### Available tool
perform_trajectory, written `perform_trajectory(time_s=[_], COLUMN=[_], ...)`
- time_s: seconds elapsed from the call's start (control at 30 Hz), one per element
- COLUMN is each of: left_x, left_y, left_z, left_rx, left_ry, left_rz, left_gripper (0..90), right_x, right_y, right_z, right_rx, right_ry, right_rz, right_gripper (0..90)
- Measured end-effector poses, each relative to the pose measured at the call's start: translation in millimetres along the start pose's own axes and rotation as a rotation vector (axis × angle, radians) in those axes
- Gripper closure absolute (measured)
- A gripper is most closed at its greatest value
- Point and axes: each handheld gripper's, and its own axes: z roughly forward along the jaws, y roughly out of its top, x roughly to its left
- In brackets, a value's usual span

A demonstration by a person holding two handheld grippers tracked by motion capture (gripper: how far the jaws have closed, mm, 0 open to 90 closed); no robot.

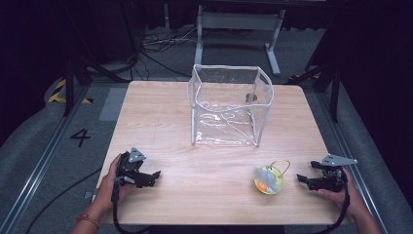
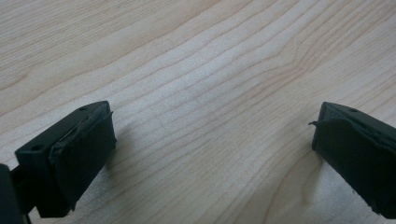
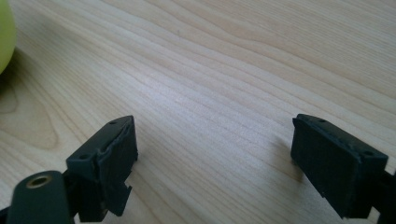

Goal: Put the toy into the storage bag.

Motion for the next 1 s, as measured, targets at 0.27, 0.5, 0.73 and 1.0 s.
perform_trajectory(time_s=[0.27,0.5,0.73,1.0], left_x=[5.4,5.5,5.8,5.8], left_y=[-5.9,-8.5,-8.6,-8.6], left_z=[-5.9,-8.2,-8.1,-8.1], left_rx=[0.005,0.006,0.004,0.004], left_ry=[-0.057,-0.063,-0.066,-0.065], left_rz=[0.072,0.075,0.075,0.075], left_gripper=[0.3,0.5,0.4,0.4], right_x=[0.8,3.2,18.8,39.2], right_y=[9.5,18.5,37.1,61.3], right_z=[-0.2,-6.4,-24.6,-42.6], right_rx=[0.072,0.084,0.099,0.156], right_ry=[0.005,0.023,0.048,0.085], right_rz=[-0.033,-0.062,-0.145,-0.25], right_gripper=[16.0,21.3,24.2,25.2])
